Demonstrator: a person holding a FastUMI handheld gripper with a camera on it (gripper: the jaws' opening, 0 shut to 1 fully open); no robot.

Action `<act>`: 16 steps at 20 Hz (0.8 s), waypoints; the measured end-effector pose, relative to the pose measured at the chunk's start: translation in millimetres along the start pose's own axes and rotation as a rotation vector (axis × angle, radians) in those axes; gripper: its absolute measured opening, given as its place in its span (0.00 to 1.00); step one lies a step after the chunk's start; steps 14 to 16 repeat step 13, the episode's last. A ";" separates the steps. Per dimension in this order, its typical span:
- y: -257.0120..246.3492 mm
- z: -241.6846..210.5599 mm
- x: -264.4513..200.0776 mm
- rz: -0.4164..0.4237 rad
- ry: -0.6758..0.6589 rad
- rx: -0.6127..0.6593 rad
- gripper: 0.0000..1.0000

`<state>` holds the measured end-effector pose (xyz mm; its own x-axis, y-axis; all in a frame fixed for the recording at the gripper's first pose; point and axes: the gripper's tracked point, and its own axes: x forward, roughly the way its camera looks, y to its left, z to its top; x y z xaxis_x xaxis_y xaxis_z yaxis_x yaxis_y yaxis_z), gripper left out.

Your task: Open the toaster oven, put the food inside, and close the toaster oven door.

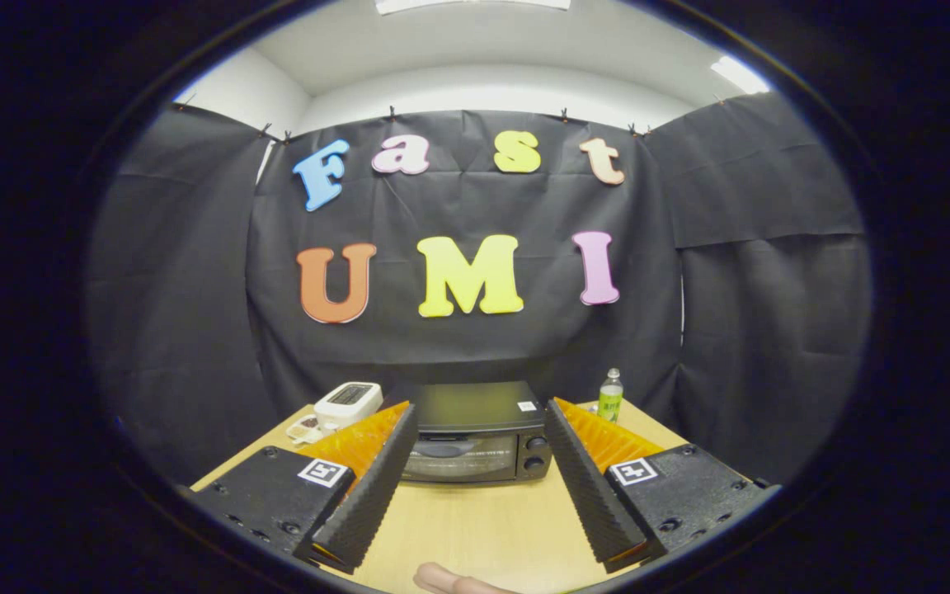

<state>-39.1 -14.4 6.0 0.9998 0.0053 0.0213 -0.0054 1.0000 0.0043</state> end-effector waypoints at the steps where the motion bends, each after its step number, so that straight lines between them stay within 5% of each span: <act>1: 0.0 3.1 -4.5 0.009 -0.004 0.003 1.00; 16: 12.5 35.8 -42.0 0.007 -0.079 -0.057 1.00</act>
